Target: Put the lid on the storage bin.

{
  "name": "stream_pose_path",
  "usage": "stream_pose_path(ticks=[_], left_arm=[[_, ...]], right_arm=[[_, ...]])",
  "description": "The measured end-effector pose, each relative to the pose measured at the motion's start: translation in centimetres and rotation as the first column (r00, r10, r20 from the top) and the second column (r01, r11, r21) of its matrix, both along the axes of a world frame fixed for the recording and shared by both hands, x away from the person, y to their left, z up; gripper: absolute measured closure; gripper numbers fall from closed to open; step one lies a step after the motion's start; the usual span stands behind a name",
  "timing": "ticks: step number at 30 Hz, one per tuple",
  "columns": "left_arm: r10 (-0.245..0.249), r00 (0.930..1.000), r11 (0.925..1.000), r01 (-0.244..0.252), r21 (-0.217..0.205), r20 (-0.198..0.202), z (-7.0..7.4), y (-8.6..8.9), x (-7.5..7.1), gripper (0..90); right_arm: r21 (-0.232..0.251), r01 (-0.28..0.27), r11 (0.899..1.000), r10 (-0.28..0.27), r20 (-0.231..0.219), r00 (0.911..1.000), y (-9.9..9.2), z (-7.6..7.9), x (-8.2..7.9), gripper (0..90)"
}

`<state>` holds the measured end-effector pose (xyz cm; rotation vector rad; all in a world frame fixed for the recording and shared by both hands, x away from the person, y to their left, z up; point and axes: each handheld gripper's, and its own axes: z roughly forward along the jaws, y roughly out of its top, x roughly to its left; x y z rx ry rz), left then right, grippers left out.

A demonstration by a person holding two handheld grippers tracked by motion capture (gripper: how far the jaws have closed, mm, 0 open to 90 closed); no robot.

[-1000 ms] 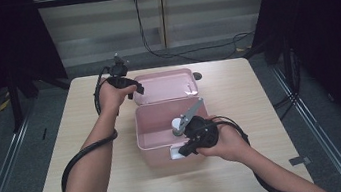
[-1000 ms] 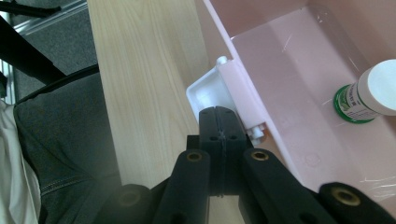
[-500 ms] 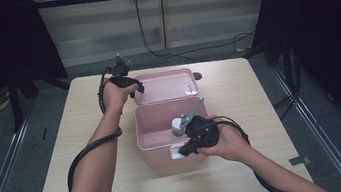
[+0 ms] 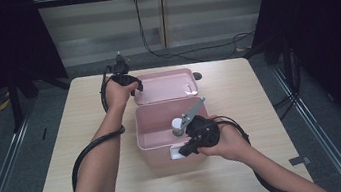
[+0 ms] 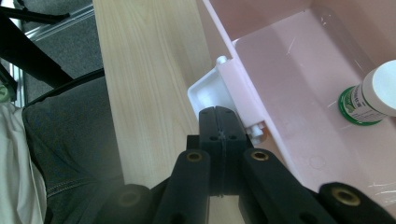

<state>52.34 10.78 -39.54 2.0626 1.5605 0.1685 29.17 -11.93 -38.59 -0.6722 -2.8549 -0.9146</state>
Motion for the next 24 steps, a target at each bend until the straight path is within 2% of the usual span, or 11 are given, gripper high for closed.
stream_pose_path(ticks=[8,14,20,24], left_arm=[[0.02,0.9997,0.9996,-0.02,-0.019,-0.01,-0.04,-0.01,0.32,57.9],[0.04,0.9992,0.999,-0.04,0.018,0.004,-0.15,-0.03,0.57,63.9],[0.053,0.9983,0.9985,-0.053,-0.008,-0.023,-0.2,-0.01,0.56,79.4],[0.059,0.9977,0.9983,-0.059,0.003,-0.033,0.08,-0.11,0.65,81.3]], right_arm=[[-0.004,-0.002,1.0,0.002,-0.004,1.0,0.12,0.02,-0.03,90.0],[-0.004,-0.001,1.0,0.001,-0.003,1.0,0.12,0.01,-0.03,90.0],[-0.004,0.0,1.0,0.0,-0.002,1.0,0.12,0.01,-0.04,90.0],[-0.007,0.005,1.0,-0.005,-0.006,1.0,0.13,0.03,-0.02,90.0]])
